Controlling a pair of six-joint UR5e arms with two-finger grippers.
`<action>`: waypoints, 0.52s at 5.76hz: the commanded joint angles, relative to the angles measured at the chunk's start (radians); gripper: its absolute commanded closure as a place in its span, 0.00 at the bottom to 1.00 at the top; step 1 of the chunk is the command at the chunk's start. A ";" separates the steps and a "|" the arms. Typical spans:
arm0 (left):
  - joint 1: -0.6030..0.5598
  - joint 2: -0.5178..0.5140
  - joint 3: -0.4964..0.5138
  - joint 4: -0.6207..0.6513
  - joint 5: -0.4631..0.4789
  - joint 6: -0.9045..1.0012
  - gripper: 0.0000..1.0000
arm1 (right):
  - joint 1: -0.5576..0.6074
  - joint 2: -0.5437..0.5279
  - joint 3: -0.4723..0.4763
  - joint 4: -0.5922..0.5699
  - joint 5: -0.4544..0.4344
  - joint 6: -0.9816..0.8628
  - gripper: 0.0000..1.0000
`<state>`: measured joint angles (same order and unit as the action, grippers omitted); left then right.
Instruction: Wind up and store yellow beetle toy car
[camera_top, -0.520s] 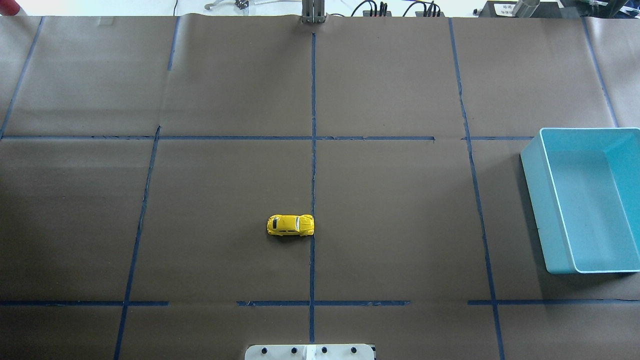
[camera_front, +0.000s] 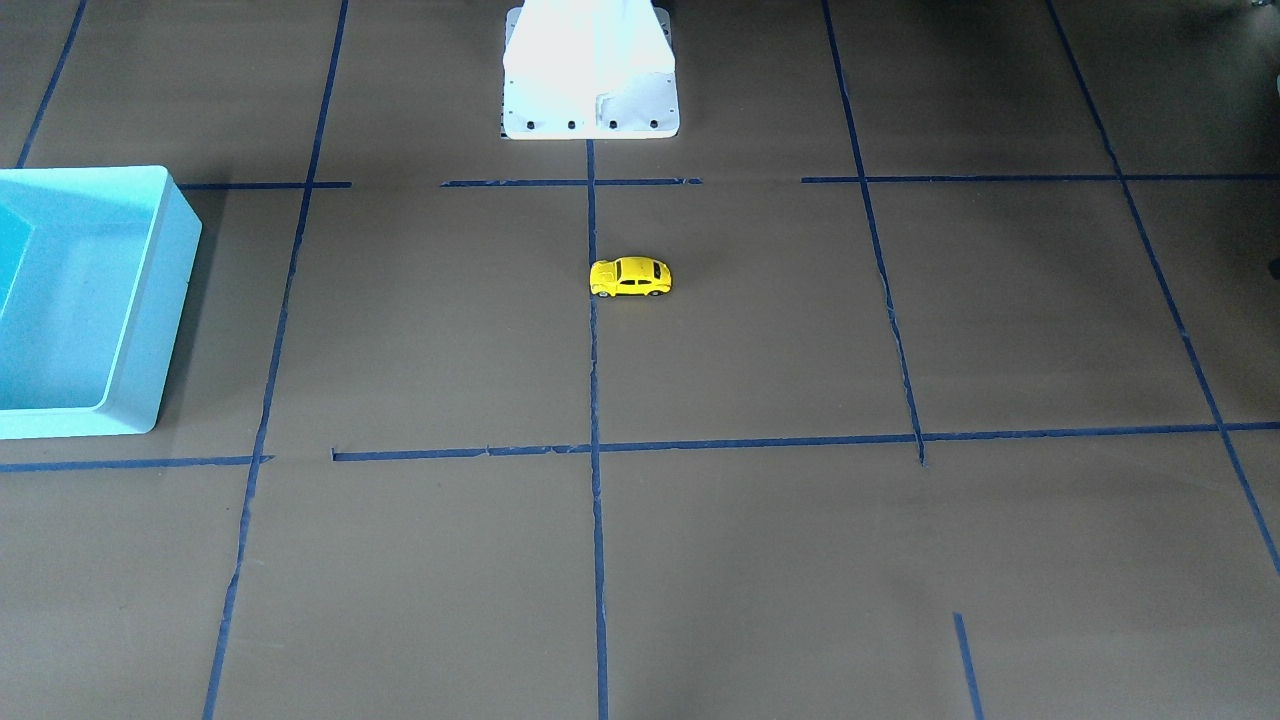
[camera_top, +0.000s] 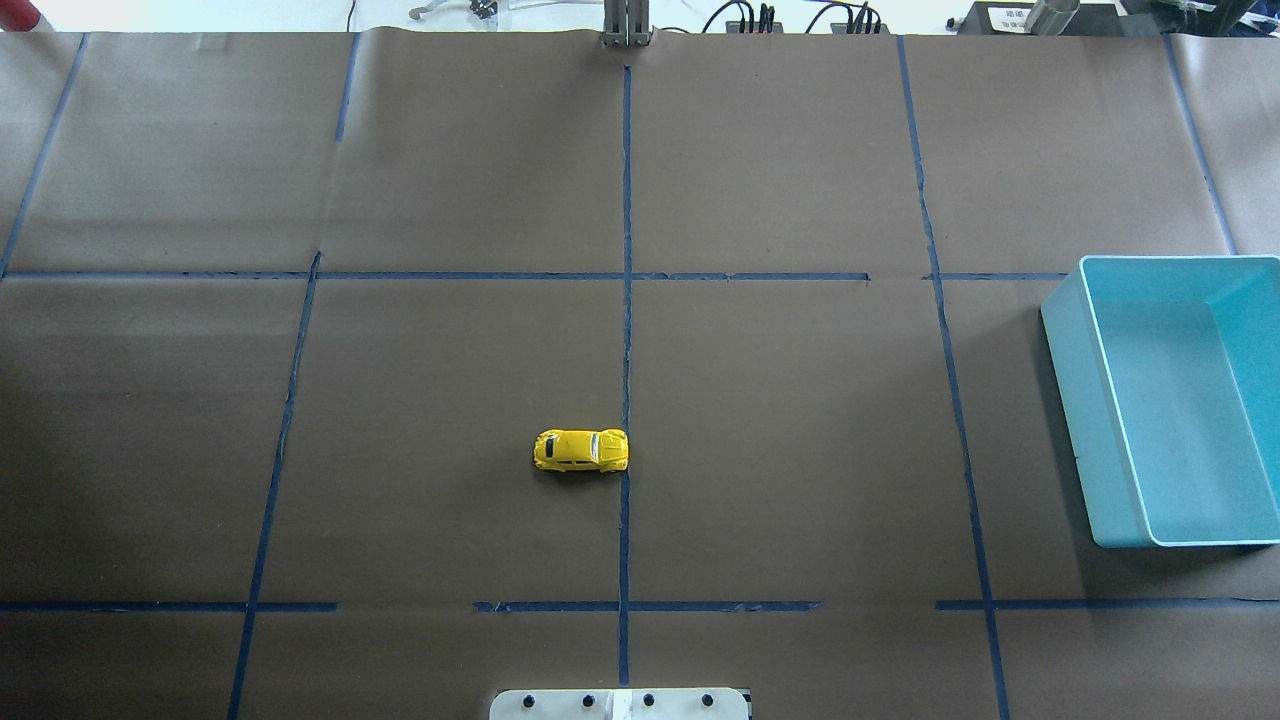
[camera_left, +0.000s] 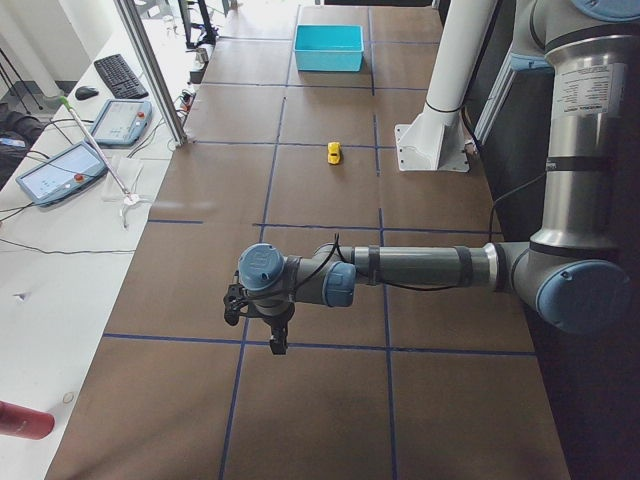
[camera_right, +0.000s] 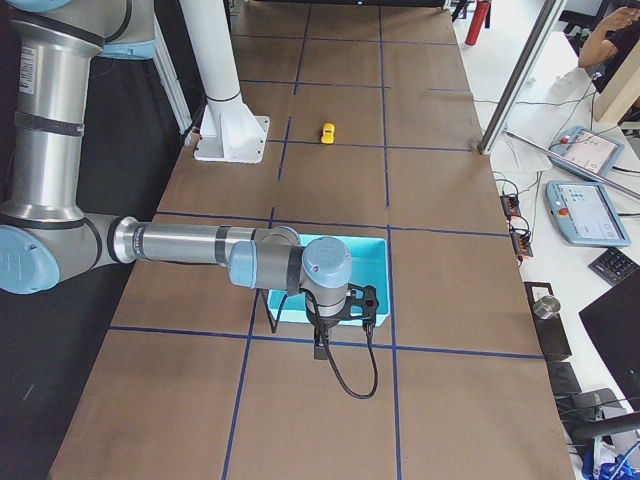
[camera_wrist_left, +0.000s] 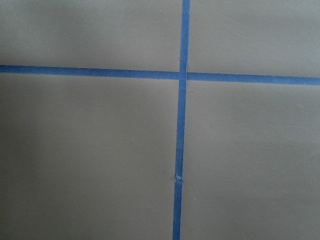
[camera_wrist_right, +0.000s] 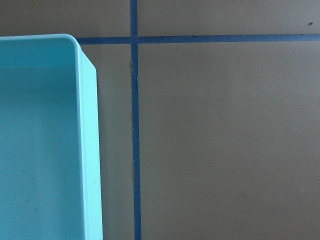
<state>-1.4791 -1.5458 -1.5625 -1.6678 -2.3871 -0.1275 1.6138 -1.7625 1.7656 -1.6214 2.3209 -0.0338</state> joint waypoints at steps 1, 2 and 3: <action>0.105 -0.016 -0.022 -0.001 -0.001 0.000 0.00 | 0.000 0.000 0.000 0.000 0.000 0.000 0.00; 0.141 -0.026 -0.062 0.000 0.000 -0.007 0.00 | 0.000 0.000 0.000 0.000 0.000 0.000 0.00; 0.207 -0.023 -0.144 0.006 -0.006 -0.007 0.00 | 0.000 0.000 0.000 0.000 0.000 0.002 0.00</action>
<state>-1.3296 -1.5685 -1.6410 -1.6659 -2.3890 -0.1333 1.6138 -1.7626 1.7656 -1.6214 2.3209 -0.0333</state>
